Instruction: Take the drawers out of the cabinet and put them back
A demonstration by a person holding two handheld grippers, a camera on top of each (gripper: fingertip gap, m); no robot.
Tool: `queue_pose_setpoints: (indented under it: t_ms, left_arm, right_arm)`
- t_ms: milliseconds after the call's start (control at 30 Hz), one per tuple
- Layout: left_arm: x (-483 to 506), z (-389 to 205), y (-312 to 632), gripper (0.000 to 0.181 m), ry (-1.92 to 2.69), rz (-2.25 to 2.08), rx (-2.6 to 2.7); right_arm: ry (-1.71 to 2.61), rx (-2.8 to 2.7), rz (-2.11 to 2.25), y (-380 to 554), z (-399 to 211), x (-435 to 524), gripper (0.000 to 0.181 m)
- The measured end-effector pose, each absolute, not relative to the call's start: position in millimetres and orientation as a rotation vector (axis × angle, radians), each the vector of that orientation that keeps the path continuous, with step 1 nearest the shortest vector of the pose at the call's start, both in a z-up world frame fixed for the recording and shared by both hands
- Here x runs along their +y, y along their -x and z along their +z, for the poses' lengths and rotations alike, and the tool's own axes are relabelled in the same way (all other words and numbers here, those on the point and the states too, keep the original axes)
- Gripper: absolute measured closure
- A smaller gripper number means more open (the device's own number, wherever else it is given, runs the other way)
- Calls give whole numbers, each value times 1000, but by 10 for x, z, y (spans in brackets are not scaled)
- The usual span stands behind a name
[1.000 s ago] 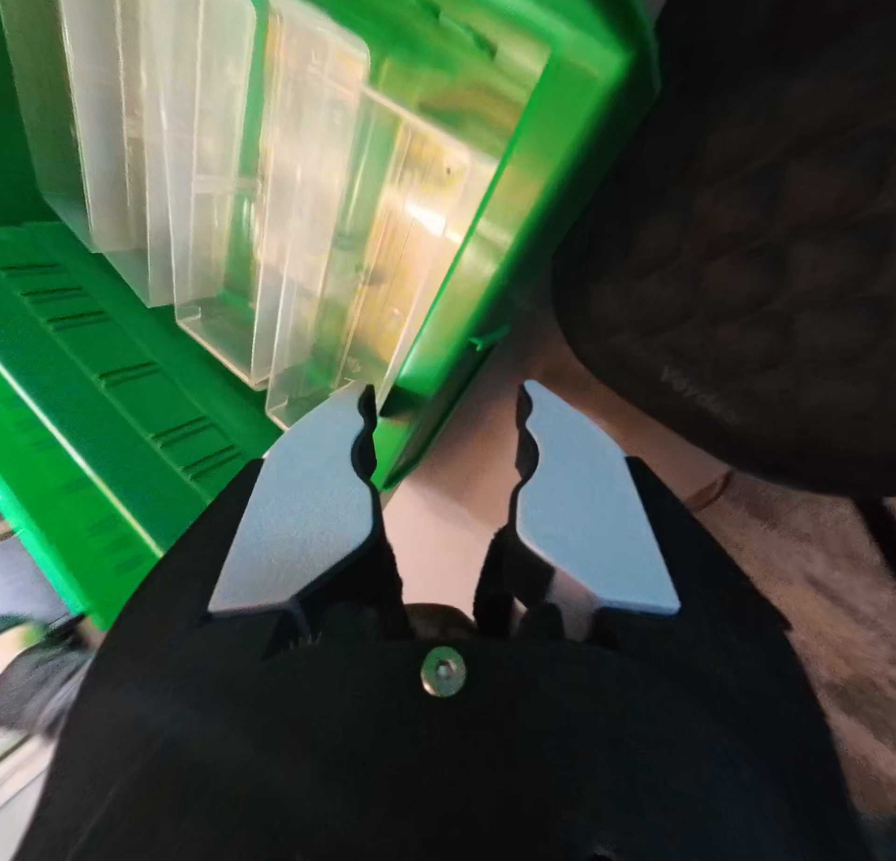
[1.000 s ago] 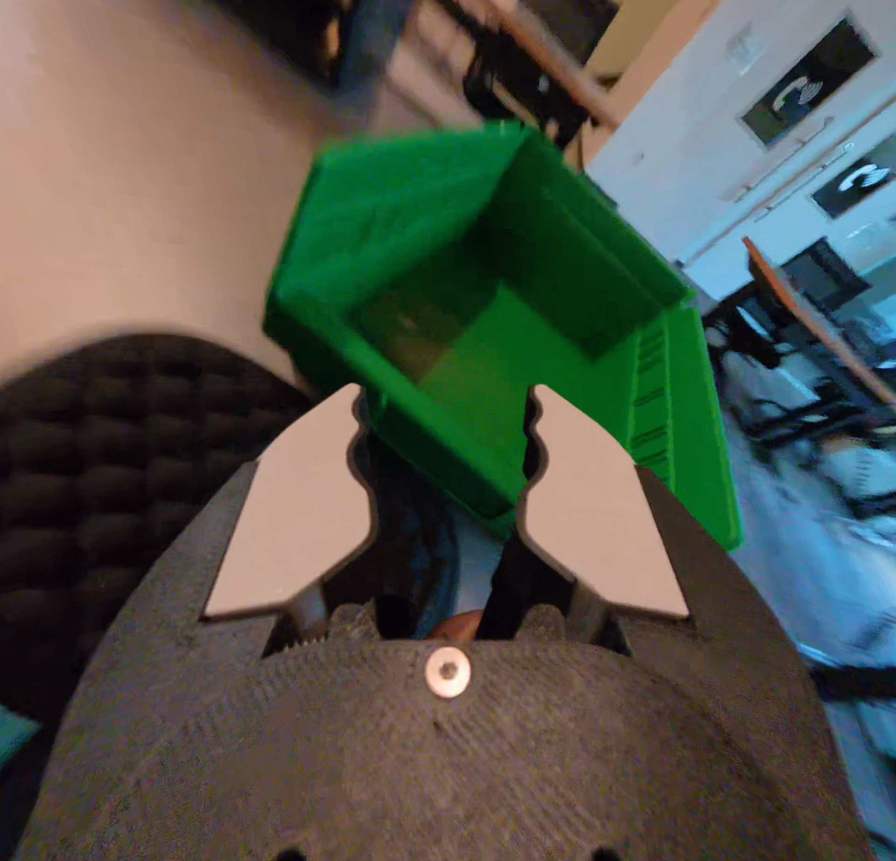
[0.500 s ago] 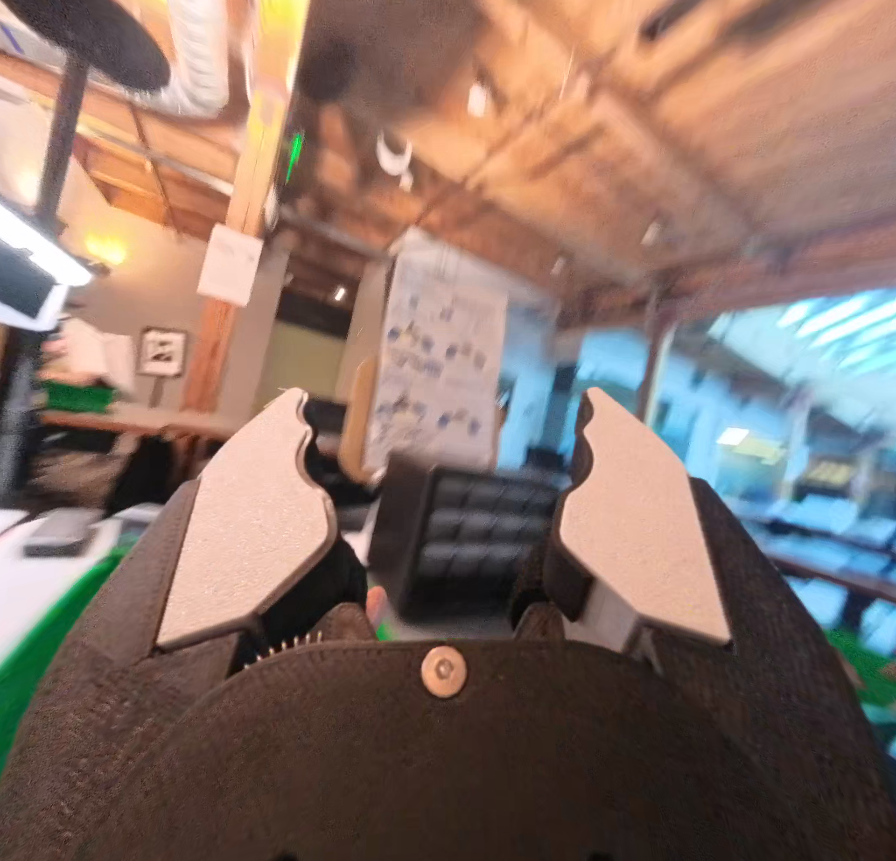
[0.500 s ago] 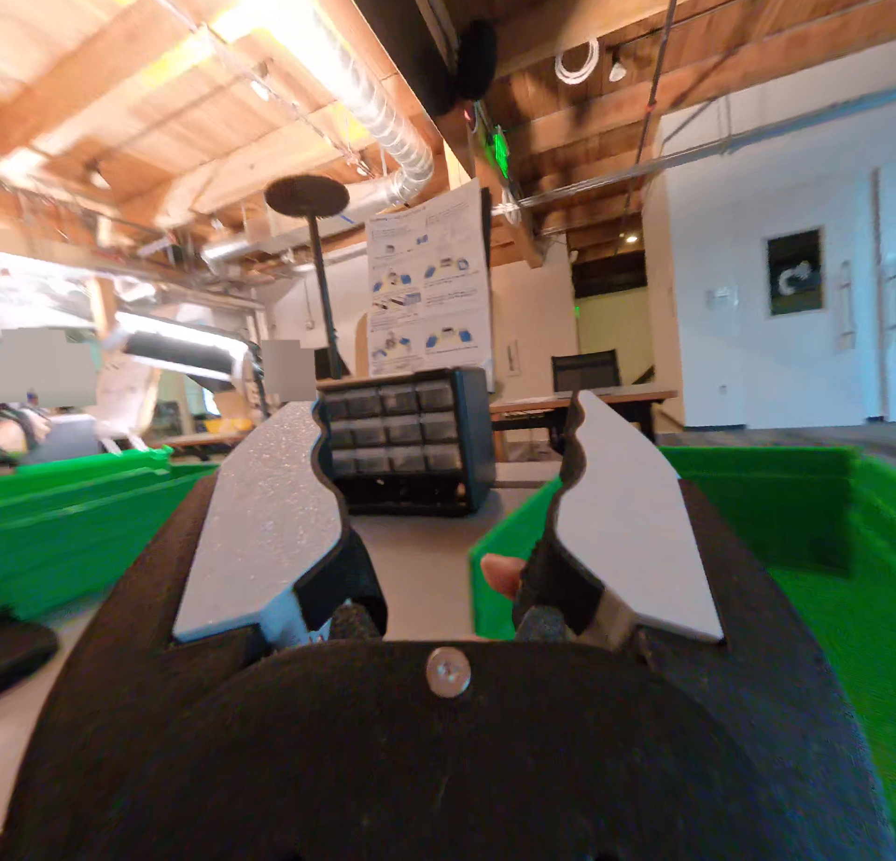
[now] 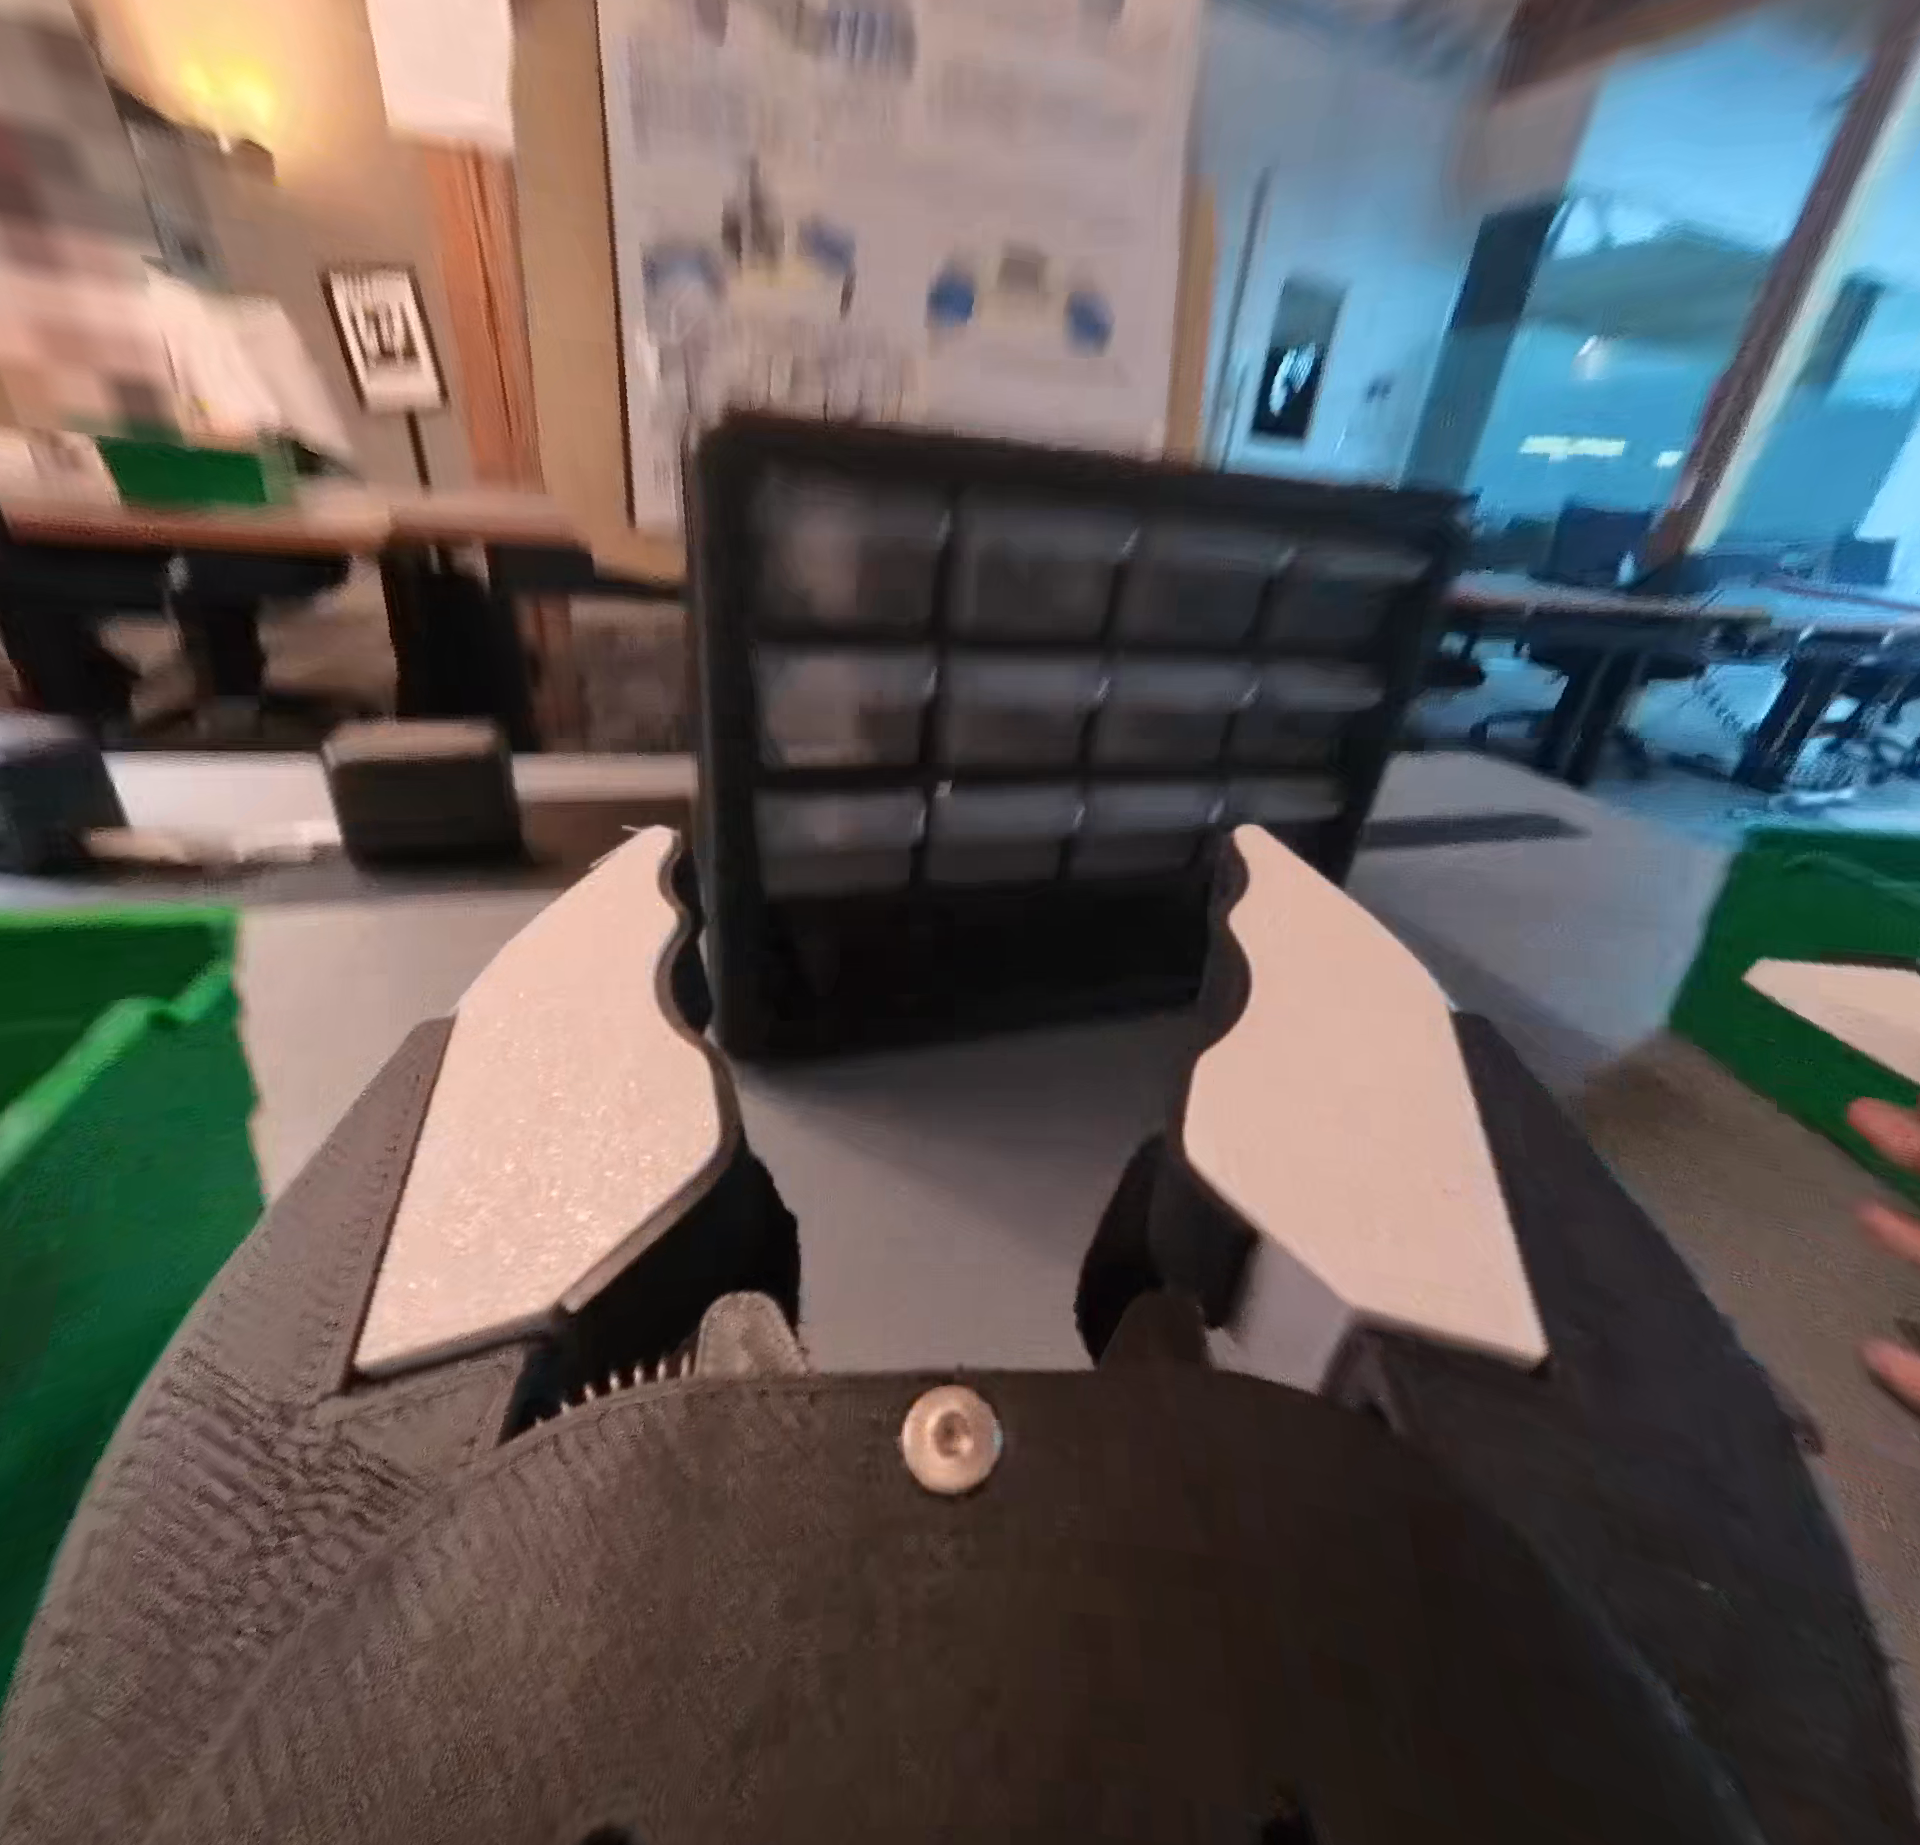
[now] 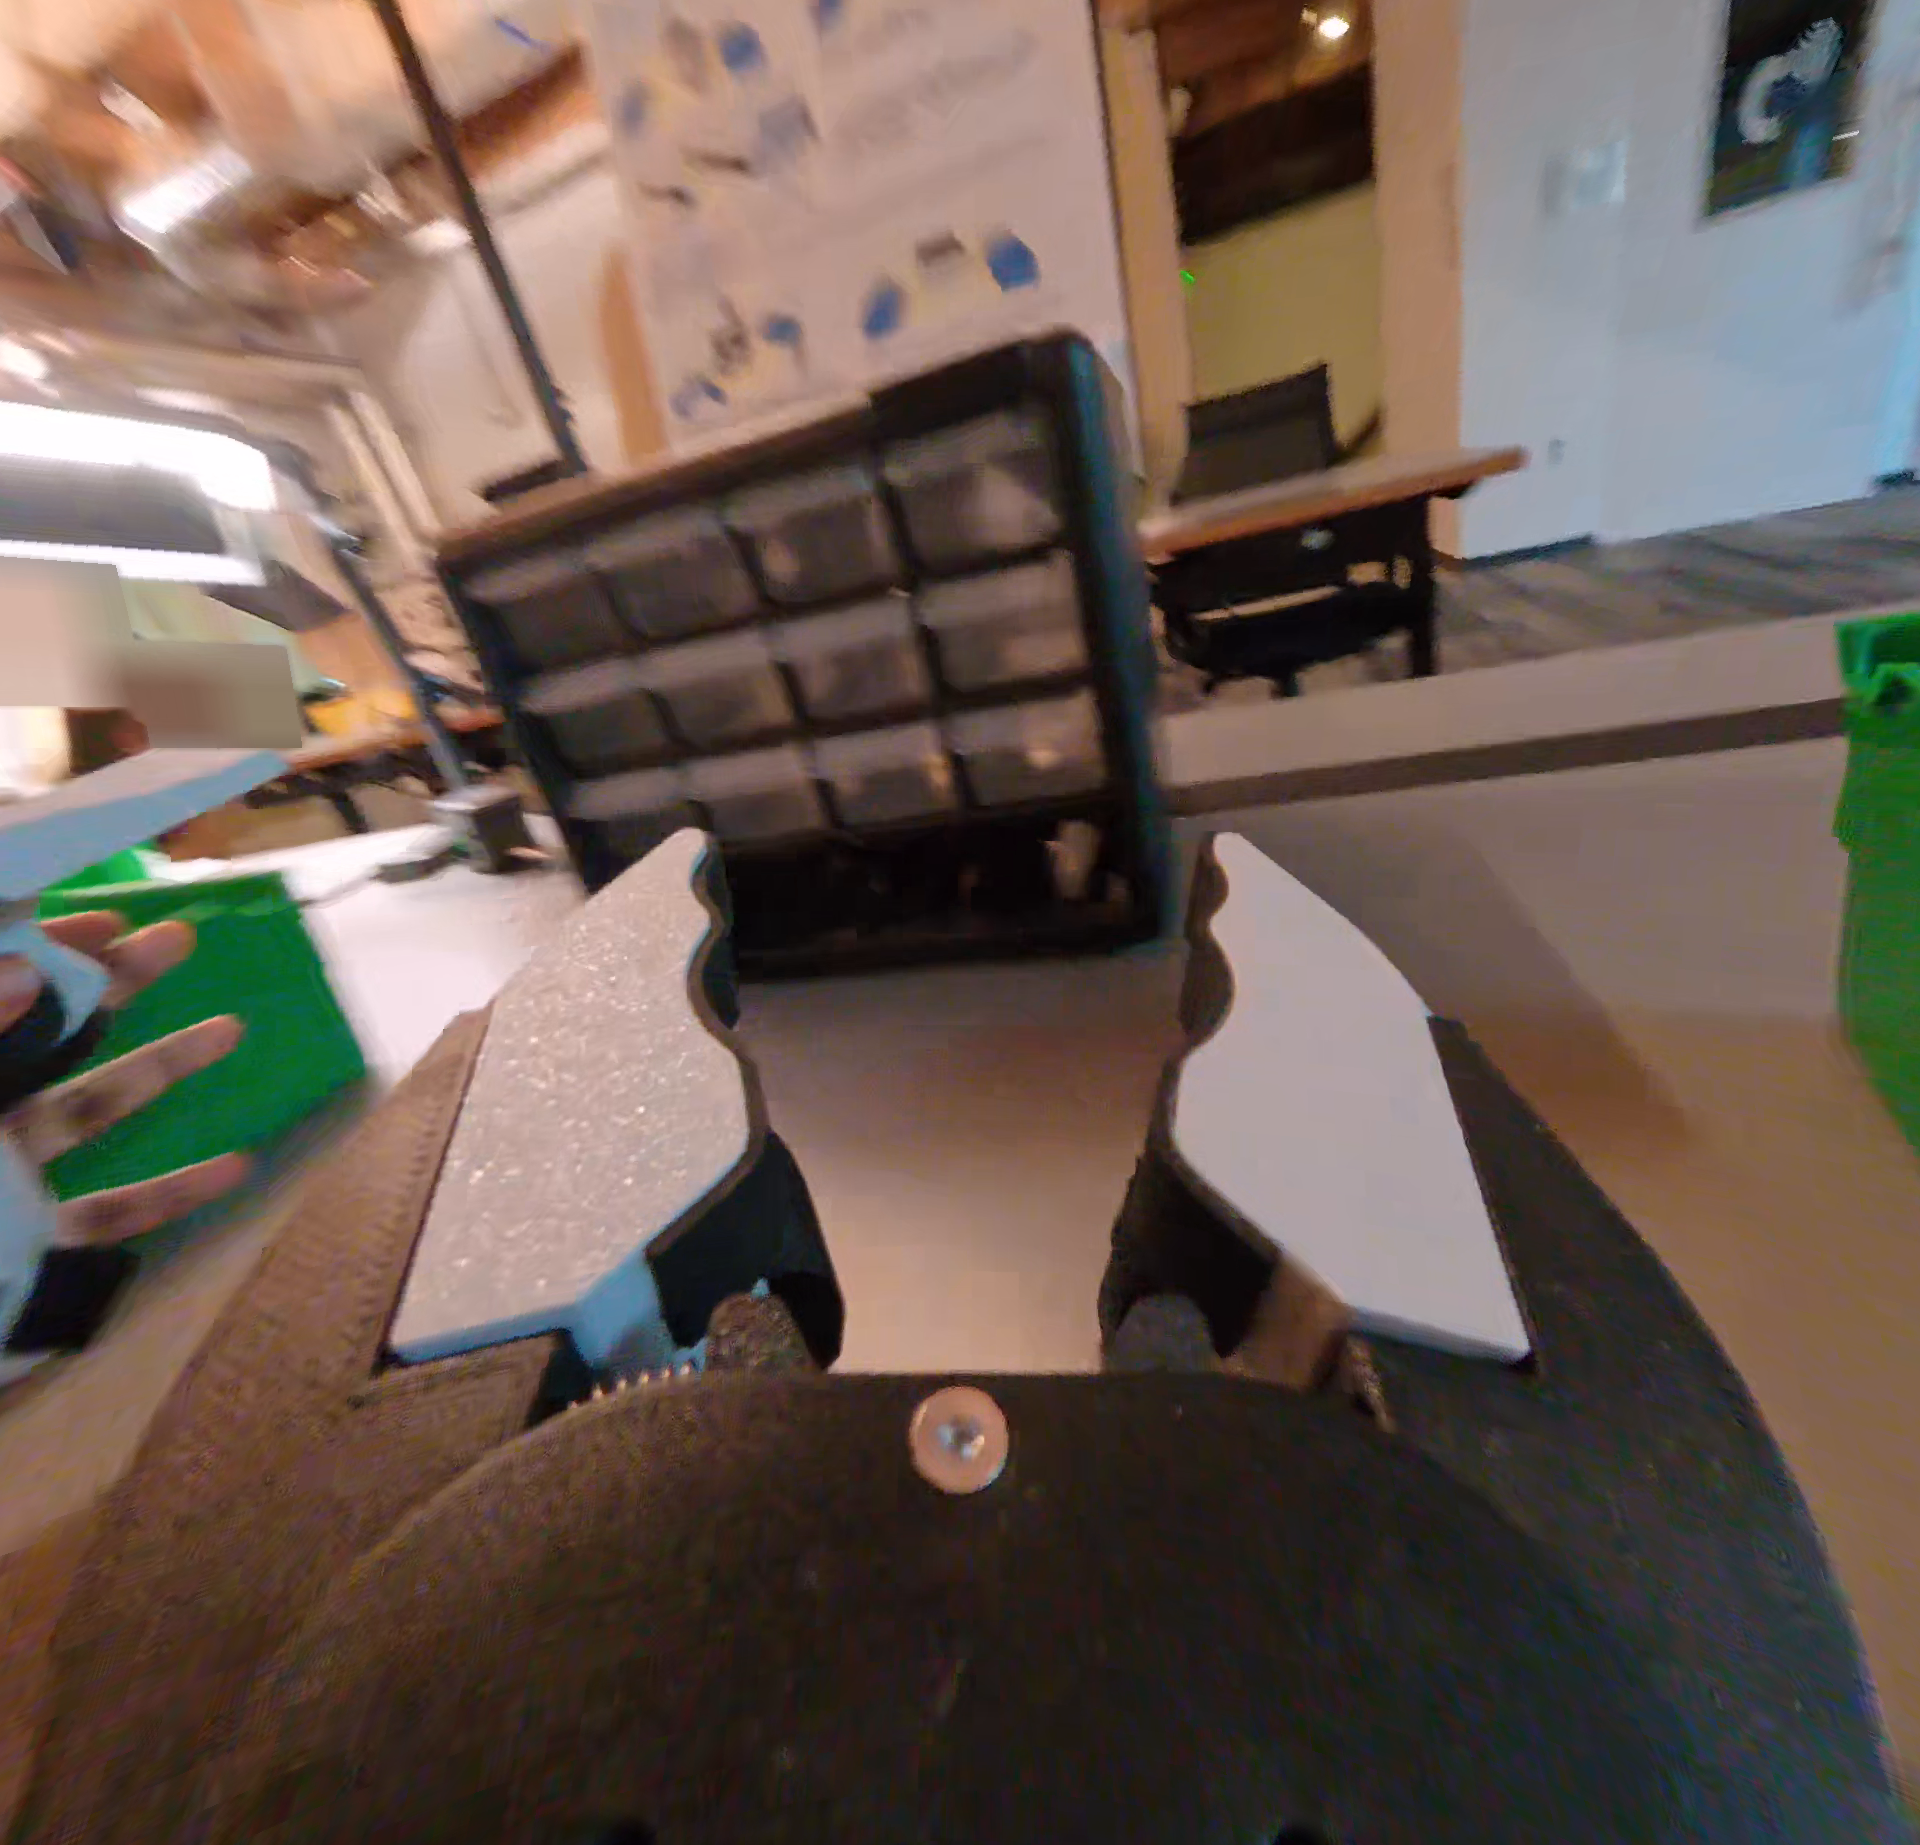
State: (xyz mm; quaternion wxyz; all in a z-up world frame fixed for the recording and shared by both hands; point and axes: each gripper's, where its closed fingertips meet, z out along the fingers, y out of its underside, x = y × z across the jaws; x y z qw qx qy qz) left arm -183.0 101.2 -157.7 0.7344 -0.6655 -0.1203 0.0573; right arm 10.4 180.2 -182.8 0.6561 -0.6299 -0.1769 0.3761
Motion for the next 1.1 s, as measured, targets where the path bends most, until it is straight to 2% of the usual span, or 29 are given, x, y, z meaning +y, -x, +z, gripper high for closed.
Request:
queue_pose_setpoints:
  t_ms: [67, 133, 333, 433, 533, 633, 767, 867, 1000, 1100]
  left_arm:
    - [1251, -1819, 2051, 88, 1491, 136, -332]
    - [1393, -2045, 2206, 90, 1523, 176, -353]
    - [1506, -2033, 2450, 92, 1472, 119, -457]
    - [1579, -2032, 2465, 102, 1478, 68, -423]
    - [1693, -2085, 2445, 113, 1545, 73, -376]
    - [1807, -2186, 2474, 113, 1639, 111, -368]
    - [1895, -2265, 2544, 115, 1711, 170, -366]
    - [1930, -2269, 2640, 133, 1717, 218, -369]
    - [1944, -2281, 2664, 138, 1726, 196, -369]
    - [1914, -2272, 2702, 152, 1705, 161, -406]
  right_arm:
    - [1484, -395, 748, -12, -1991, 2093, 97]
    - [1470, -378, 749, 76, -1975, 2236, 104]
    - [1507, -424, 664, 333, -2029, 2542, 119]
    - [1627, -483, 629, 444, -2182, 2665, 119]
    - [1618, -385, 660, 382, -2148, 2866, 138]
    - [1602, -375, 703, 422, -2126, 2977, 149]
    - [1640, -459, 612, 559, -2194, 3062, 141]
    - [1657, -485, 567, 615, -2225, 3128, 147]
    - [1709, -527, 561, 689, -2301, 3185, 152]
    - [1715, -529, 515, 692, -2313, 3237, 156]
